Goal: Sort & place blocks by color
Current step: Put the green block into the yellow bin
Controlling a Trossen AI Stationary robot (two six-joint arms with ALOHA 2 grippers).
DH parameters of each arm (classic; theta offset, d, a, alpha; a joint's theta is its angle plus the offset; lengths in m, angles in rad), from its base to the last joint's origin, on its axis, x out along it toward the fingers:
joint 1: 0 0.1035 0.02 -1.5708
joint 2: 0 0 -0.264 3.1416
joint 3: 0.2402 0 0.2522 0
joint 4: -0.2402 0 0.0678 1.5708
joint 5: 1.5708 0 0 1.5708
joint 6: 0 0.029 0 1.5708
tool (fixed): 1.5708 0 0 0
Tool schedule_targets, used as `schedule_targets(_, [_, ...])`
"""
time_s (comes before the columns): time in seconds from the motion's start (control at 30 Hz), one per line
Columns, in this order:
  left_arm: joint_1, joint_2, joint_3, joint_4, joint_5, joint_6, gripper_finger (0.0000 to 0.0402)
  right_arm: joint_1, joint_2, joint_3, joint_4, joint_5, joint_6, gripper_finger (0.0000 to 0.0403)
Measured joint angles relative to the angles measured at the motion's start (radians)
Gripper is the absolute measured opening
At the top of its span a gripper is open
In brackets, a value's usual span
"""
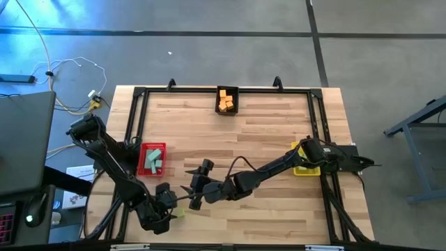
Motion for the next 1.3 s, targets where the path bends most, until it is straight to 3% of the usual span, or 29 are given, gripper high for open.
schedule_targets(0.83, [0.0,0.013,0.0,0.007,-0.022,-0.004,0.0197,-0.008,0.0,0.0,-0.012,0.0,0.001,0.0249])
schedule_targets(1.3, [0.001,0.143,0.0,0.077,-0.045,0.0,0.0197,-0.009,0.0,0.0,-0.018,0.0,0.002,0.0249])
